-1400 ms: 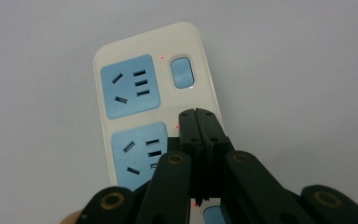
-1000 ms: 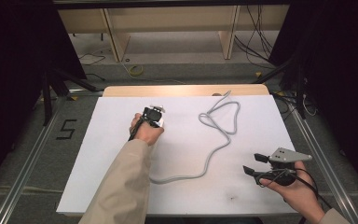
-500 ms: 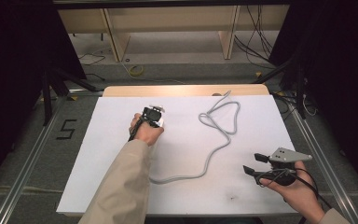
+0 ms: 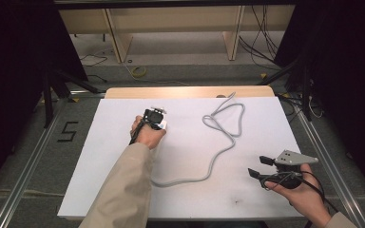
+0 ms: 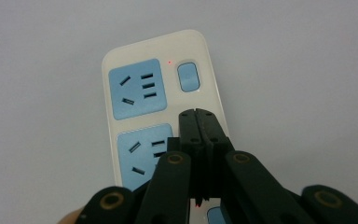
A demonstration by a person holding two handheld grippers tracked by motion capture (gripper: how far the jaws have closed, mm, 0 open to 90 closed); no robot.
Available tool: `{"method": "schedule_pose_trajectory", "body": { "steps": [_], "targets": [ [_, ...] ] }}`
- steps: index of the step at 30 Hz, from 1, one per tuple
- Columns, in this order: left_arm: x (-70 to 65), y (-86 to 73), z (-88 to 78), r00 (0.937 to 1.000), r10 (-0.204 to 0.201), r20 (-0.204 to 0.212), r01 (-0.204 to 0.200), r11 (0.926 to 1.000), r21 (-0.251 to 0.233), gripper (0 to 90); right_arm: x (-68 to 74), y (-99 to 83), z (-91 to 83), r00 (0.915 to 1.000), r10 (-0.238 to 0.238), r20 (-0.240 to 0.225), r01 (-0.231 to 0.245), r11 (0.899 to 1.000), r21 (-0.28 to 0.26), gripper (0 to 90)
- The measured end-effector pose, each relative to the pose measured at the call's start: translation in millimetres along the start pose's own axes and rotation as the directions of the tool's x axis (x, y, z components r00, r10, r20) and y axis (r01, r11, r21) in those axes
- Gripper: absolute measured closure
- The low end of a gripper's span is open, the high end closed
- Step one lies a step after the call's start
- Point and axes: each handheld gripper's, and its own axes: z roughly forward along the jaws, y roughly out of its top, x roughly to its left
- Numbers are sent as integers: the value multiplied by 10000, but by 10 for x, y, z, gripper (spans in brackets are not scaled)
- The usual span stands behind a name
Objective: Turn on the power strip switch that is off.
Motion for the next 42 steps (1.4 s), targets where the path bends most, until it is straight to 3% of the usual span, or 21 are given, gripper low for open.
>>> {"method": "schedule_pose_trajectory", "body": {
  "steps": [19,36,39,42],
  "targets": [
    [74,-20,-108,10000,29,10,-29,9994,-359,895,2,0,6,10000,-30,-4,30,10000,-8,337],
    [157,-76,-304,9973,-375,634,446,9924,-1144,702,2,-1,9,10000,-22,5,22,10000,16,337],
    [179,-94,-345,9950,-417,904,537,9895,-1341,627,2,-2,8,10000,0,14,0,10000,30,338],
    [205,-124,-387,9958,-242,881,376,9873,-1543,565,1,-2,7,10000,0,17,0,10000,23,337]
  ]
}}
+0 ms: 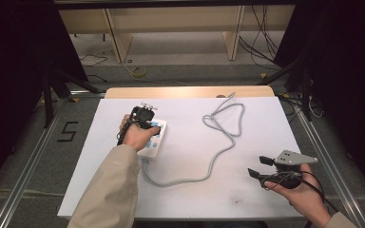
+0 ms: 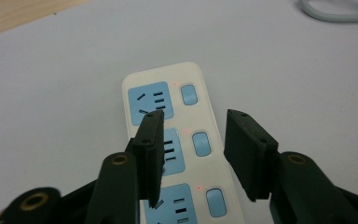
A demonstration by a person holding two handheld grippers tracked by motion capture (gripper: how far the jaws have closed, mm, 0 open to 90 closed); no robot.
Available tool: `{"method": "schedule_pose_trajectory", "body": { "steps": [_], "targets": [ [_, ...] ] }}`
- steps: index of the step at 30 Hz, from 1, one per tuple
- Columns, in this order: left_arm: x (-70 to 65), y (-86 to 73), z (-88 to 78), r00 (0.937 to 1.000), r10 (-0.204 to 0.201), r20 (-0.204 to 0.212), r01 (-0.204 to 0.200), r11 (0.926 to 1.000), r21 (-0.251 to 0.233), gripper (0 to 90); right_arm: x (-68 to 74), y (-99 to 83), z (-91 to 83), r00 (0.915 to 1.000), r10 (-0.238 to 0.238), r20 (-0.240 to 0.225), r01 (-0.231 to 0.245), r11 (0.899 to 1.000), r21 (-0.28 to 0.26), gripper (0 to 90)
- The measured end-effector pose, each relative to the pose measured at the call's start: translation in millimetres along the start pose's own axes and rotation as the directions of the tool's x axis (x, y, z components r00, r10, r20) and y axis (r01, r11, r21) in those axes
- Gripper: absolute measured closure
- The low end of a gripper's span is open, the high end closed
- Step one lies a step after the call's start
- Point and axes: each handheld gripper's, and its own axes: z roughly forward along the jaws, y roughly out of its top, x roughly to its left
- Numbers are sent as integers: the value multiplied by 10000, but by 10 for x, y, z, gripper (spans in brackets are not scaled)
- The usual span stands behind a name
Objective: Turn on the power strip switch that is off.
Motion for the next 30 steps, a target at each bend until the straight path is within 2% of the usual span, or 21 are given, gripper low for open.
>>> {"method": "schedule_pose_trajectory", "body": {
  "steps": [4,8,12,17,30],
  "targets": [
    [37,-57,-55,9993,114,350,-109,9998,-149,464,-2,0,1,10000,8,-1,-8,10000,-12,338],
    [64,-121,-101,9986,164,494,-152,9996,-235,377,-3,1,4,10000,19,4,-19,10000,-22,338],
    [95,-182,-163,9981,18,621,9,9991,-432,312,-2,1,5,10000,45,16,-45,10000,-1,338],
    [110,-282,-244,9963,41,853,25,9971,-761,286,-11,0,4,10000,26,22,-26,10000,4,338],
    [105,-527,-464,9954,464,832,-341,9891,-1430,257,-10,2,6,10000,29,36,-29,10000,3,339]
  ]
}}
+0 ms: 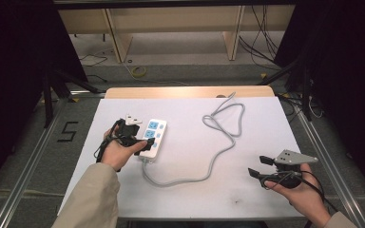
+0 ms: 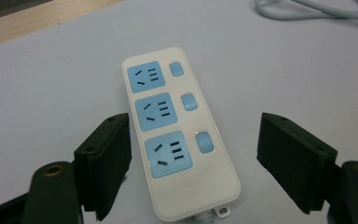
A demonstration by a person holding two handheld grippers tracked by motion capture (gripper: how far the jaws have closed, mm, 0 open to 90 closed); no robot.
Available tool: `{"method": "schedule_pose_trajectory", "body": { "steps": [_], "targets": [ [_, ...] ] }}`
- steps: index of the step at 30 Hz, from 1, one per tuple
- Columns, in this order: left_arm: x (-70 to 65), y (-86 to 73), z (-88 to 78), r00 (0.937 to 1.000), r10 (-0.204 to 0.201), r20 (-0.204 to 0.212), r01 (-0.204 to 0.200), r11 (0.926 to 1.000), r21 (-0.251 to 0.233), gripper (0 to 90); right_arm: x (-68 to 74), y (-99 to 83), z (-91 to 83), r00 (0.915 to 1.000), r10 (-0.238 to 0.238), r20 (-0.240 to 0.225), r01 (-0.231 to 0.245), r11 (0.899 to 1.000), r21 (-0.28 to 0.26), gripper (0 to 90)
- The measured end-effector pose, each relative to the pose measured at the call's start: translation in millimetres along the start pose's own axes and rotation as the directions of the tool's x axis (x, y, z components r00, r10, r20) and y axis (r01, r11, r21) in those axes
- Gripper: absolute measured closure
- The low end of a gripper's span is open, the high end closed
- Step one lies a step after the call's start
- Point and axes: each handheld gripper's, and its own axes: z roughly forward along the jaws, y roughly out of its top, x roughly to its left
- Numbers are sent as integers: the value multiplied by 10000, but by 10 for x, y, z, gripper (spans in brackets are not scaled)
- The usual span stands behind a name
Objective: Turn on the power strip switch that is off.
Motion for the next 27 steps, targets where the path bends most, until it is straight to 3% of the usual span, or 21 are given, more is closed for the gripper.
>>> {"method": "schedule_pose_trajectory", "body": {
  "steps": [5,9,16,27],
  "targets": [
    [-35,-114,-87,9990,317,301,-318,9995,36,233,-8,-1,-1,10000,16,14,-16,10000,49,339],
    [-58,-213,-149,9990,283,340,-277,9995,-174,230,-9,0,-2,10000,19,19,-19,10000,44,339],
    [-70,-413,-219,9995,195,232,-177,9971,-739,225,-15,-3,-1,10000,12,47,-12,10000,27,339],
    [-96,-644,-320,9994,287,174,-272,9960,-852,231,-13,-5,2,10000,34,18,-34,10000,28,339]
  ]
}}
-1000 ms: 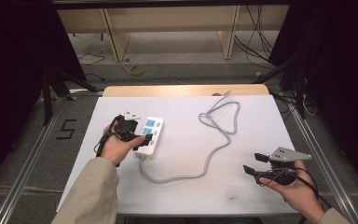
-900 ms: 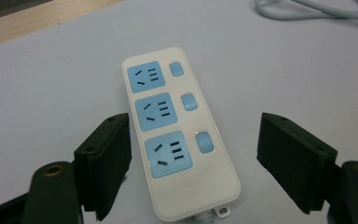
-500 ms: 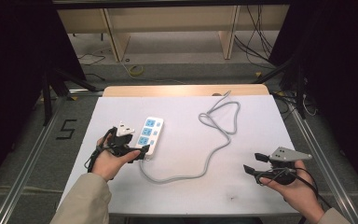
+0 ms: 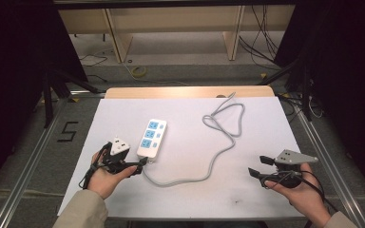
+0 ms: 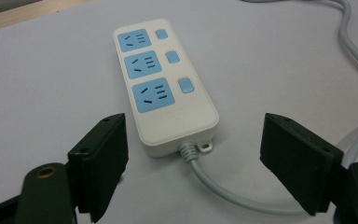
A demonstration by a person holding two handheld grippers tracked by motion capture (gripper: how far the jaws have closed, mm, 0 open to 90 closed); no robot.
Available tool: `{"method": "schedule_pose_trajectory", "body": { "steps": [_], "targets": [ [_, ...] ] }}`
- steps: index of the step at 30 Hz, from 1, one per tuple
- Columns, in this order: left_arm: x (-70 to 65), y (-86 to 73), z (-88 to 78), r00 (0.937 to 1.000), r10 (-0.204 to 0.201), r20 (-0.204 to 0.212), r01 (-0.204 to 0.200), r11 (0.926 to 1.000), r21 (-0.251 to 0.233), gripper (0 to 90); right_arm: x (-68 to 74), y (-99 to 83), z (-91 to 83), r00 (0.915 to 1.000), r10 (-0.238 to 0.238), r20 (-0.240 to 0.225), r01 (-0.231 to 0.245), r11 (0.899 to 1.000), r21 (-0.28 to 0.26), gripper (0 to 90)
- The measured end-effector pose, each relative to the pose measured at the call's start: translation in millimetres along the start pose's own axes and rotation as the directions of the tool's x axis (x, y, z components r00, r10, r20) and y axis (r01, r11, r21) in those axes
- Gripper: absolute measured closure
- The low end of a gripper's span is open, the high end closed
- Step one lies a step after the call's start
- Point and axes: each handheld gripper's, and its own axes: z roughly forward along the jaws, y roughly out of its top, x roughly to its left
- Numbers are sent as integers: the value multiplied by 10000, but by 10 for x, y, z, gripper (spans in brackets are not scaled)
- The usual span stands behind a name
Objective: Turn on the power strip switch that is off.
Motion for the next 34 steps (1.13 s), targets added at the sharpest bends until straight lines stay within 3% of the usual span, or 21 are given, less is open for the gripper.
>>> {"method": "schedule_pose_trajectory", "body": {
  "steps": [9,17,34],
  "targets": [
    [-59,-157,-74,9997,216,-59,-216,9998,12,230,-8,-9,0,10000,37,-3,-37,10000,32,338],
    [-116,-293,-176,9998,89,-186,-93,9998,-179,227,1,-14,7,10000,15,-54,-15,10000,12,339],
    [-125,-328,-180,9996,116,-271,-121,9998,-173,227,-1,-27,16,9999,40,-92,-39,10000,57,337]
  ]
}}
